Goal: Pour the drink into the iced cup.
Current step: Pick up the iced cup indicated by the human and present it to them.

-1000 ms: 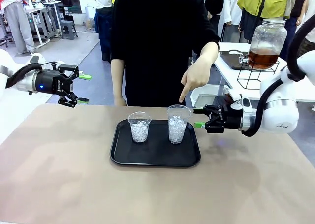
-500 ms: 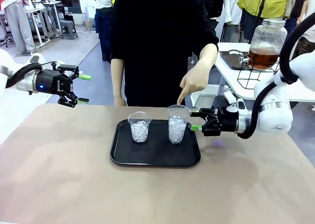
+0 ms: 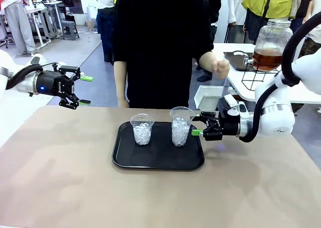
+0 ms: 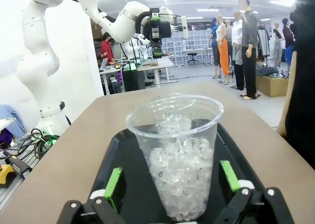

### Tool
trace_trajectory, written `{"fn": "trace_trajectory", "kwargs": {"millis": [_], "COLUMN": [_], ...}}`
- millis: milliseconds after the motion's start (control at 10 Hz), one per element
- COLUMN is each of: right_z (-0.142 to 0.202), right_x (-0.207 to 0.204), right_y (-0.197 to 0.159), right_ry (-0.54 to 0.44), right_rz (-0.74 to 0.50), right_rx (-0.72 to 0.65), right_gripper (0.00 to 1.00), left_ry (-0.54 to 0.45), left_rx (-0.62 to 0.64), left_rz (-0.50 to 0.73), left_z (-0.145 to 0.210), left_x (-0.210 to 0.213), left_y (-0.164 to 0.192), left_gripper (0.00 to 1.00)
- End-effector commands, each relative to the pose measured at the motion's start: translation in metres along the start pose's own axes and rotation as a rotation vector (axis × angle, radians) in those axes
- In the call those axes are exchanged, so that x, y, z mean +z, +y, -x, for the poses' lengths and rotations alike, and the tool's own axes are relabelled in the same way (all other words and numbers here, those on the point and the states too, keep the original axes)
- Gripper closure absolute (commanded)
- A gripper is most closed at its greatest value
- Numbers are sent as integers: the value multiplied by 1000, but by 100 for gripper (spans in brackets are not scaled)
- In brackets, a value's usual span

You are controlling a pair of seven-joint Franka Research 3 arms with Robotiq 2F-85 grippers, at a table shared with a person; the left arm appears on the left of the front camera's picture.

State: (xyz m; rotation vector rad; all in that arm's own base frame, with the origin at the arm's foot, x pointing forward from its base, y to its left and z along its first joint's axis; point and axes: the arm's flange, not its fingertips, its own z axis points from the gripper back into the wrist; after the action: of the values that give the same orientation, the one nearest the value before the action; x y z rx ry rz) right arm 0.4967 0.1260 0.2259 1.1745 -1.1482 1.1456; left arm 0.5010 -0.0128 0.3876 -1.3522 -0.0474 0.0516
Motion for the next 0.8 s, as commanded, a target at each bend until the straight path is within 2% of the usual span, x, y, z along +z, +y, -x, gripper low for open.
{"fn": "trace_trajectory", "kwargs": {"millis": [0,700], "right_z": [-1,-1], "right_x": [-8,-30], "right_y": [-8,-9], "right_ry": [9,31], "right_rz": [-21,-60], "right_rx": [2,-17], "right_gripper": [0,0], "left_ry": [-5,-5], "left_rx": [-2,-2], "left_rz": [-3,-3], "left_z": [2,2], "left_x": [0,0], "left_y": [-1,-1], "left_gripper": [0,0]}}
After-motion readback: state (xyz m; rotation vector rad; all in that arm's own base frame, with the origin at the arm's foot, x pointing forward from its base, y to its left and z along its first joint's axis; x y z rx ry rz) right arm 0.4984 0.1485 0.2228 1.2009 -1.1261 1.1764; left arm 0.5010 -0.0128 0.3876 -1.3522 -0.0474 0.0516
